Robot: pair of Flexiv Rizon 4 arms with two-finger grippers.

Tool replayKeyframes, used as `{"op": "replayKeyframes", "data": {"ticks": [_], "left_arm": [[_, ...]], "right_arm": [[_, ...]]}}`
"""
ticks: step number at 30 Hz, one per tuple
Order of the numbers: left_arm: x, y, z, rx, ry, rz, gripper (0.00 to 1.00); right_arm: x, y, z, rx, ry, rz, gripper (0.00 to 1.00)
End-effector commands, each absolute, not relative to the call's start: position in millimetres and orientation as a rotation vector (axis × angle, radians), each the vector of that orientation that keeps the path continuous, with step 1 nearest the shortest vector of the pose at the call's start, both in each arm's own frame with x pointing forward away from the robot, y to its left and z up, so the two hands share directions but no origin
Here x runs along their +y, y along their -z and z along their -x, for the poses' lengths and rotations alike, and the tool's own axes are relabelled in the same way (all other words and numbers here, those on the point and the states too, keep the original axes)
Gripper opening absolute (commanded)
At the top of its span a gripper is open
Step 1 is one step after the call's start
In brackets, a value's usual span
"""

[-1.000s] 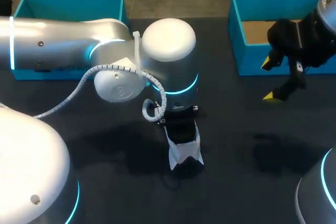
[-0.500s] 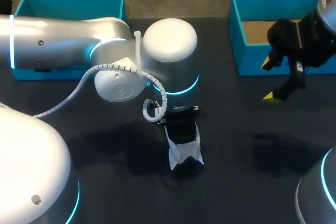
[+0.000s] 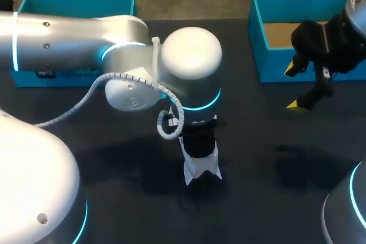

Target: Take the shoe out of the shoebox, open the shoe tongue, remove and reinsert the insole, then place the shoe into the shoebox

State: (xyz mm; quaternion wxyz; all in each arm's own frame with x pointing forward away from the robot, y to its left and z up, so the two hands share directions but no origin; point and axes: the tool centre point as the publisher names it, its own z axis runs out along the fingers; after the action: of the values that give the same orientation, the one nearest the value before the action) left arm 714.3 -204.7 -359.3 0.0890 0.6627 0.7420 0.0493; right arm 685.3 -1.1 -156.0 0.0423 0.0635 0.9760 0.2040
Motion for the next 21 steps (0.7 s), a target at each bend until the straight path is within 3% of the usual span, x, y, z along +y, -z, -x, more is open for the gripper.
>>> {"op": "replayKeyframes", "data": {"ticks": [1, 14, 16, 18, 19, 20, 21], "left_arm": [[-207, 349, -714, 2.213, -0.225, -1.938, 0.00], [-199, 338, -734, 2.230, -0.349, -1.815, 0.00], [-199, 339, -734, 2.239, -0.344, -1.815, 0.22], [-198, 341, -734, 2.250, -0.345, -1.816, 0.36], [-198, 342, -733, 2.255, -0.340, -1.819, 0.47], [-197, 342, -733, 2.257, -0.339, -1.821, 0.49], [-197, 343, -731, 2.258, -0.338, -1.821, 0.62]], "right_arm": [[1, 156, -688, 2.993, -0.620, -0.194, 1.00], [1, 156, -688, 2.993, -0.620, -0.194, 1.00], [1, 156, -688, 2.993, -0.620, -0.194, 1.00], [1, 156, -688, 2.993, -0.620, -0.194, 1.00], [1, 156, -688, 2.993, -0.620, -0.194, 1.00], [1, 156, -688, 2.993, -0.620, -0.194, 1.00], [1, 156, -688, 2.993, -0.620, -0.194, 1.00]]}}
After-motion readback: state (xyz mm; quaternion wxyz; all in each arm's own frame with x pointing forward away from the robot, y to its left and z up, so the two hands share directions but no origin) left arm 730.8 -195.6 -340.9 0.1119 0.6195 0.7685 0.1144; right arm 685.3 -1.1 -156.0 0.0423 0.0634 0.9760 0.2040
